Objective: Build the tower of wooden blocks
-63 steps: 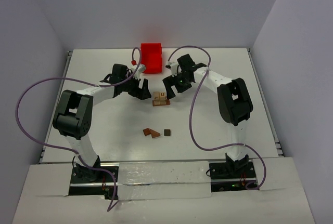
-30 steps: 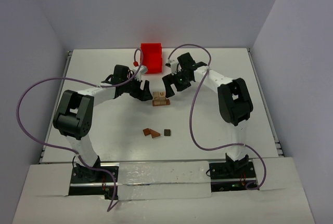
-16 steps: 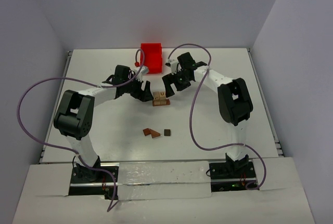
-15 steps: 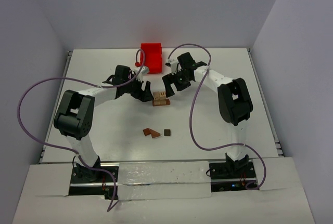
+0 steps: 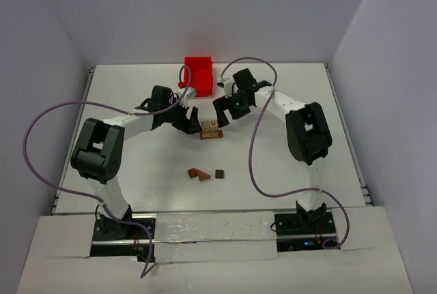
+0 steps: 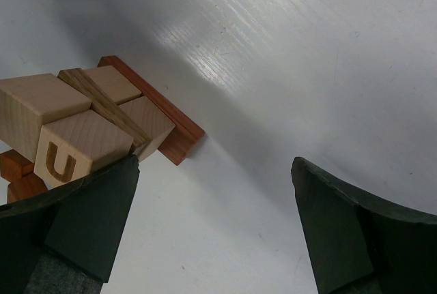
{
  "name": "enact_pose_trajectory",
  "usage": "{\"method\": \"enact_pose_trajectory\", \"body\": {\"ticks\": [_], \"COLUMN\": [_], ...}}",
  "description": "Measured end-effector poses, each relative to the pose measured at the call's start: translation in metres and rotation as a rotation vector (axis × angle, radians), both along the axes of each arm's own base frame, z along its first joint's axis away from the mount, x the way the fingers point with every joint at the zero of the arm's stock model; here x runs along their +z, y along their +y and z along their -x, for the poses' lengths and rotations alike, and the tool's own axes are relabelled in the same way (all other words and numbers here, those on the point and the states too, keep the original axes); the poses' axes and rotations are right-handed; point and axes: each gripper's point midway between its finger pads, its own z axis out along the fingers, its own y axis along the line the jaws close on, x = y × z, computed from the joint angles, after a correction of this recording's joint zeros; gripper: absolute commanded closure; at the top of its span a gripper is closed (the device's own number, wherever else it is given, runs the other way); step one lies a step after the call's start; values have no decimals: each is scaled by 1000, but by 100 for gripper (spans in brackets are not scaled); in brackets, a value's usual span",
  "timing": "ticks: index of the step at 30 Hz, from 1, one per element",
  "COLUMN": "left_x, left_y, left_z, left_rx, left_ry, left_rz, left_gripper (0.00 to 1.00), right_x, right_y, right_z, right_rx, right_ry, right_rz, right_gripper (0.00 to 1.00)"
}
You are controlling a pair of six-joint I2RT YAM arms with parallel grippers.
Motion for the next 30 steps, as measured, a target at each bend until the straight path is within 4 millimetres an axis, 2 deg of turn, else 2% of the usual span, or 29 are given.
{"method": "enact_pose_trajectory", "body": {"ticks": [11,21,30], "left_x": [-1,-2,-4], "left_y": [1,3,5], "left_z": [0,-1,0], "left_rx": [-6,-9,-1], "left_ry": [-6,-14,-7], "left_rz": [-6,-16,-28], "left_gripper": [11,12,13], "right_x": [0,-4,-6], "right_y": [-1,-15,-18], "right_z": [0,-4,-1], "right_rx": [-2,-34,-36], "right_ry": [0,11,21], "right_rz": [0,8,7], "right_gripper": [0,0,0]}}
